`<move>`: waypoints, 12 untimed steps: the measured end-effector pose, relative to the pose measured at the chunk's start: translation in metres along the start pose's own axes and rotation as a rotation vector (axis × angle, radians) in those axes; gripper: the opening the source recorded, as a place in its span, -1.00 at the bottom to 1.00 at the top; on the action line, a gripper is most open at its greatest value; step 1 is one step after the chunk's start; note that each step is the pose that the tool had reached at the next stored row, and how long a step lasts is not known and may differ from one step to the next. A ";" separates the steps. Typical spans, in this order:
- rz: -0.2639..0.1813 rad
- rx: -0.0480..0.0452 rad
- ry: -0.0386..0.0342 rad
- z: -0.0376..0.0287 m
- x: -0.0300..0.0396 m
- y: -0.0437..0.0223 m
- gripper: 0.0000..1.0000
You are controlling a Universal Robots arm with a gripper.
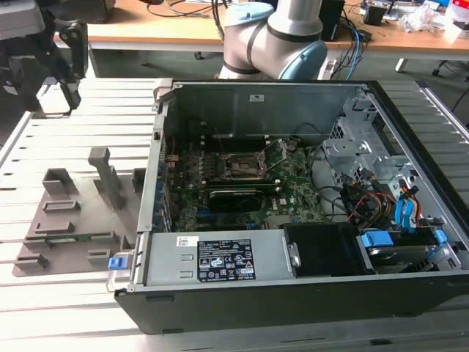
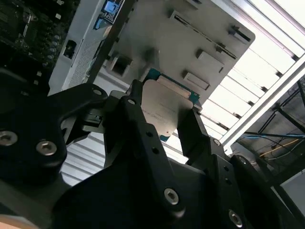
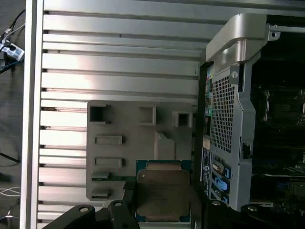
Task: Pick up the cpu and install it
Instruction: 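Pick up the cpu and move it towards the insertion slot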
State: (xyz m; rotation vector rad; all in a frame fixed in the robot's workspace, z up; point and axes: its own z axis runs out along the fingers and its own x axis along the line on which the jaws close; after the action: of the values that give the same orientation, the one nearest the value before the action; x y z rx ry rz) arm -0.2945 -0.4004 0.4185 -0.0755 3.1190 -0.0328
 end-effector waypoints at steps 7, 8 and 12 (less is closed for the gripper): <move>0.000 -0.0001 0.0009 0.0007 -0.0290 -0.0010 0.08; 0.000 -0.0001 0.0010 0.0008 -0.0320 -0.0011 0.08; 0.000 -0.0001 0.0017 0.0010 -0.0472 -0.0015 0.08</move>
State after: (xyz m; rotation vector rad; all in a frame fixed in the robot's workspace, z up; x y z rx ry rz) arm -0.2473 -0.3997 0.4185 -0.0754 3.1207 -0.0328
